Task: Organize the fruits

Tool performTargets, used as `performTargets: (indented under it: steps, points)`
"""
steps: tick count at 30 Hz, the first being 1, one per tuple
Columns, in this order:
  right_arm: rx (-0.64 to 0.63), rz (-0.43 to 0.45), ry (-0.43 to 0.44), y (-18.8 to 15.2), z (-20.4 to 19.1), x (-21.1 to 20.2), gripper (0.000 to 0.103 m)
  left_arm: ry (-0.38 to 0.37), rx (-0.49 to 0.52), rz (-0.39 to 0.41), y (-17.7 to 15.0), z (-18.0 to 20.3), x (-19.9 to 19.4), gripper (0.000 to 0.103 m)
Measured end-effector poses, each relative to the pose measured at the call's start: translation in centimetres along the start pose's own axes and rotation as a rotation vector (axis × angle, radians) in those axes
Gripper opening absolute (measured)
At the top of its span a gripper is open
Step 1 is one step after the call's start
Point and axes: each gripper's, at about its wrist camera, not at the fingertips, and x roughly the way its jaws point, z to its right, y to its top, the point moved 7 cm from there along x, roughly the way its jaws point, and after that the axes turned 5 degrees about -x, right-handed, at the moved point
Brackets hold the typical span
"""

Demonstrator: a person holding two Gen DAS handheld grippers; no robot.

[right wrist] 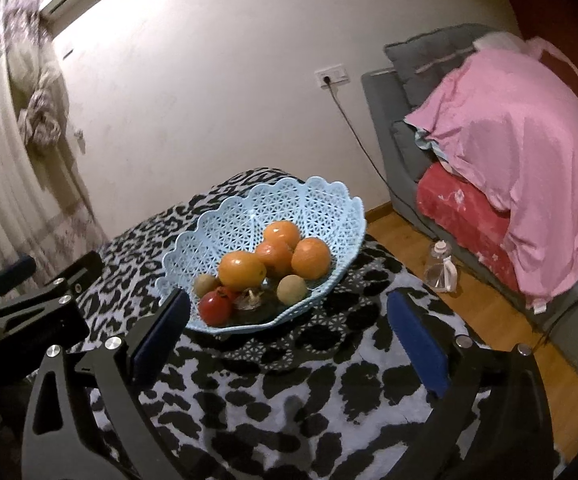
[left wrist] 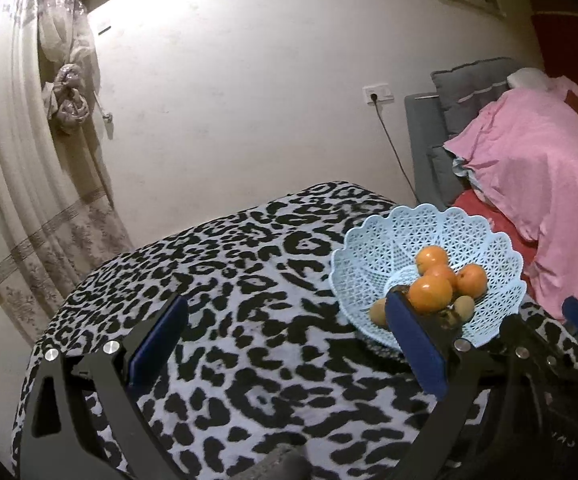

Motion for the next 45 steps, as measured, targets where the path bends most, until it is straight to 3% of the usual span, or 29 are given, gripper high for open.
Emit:
performTargets:
  steps: [6, 18, 45]
  points:
    - [-0.130, 0.024, -0.030, 1.2, -1.1, -0.8, 0.100, 0.022, -0.020, -0.017, -0.6, -1.3, -0.1, 0.098]
    - [-0.176, 0.063, -0.072, 3.2, -0.5, -2.4, 0.100, 0.016, -0.015, -0.020, -0.9, -1.1, -0.4, 0.098]
    - [-0.199, 0.042, -0.066, 2.7, -0.7, -1.8, 0.100, 0.021, -0.003, -0.037, -1.4, -0.7, -0.2, 0.098]
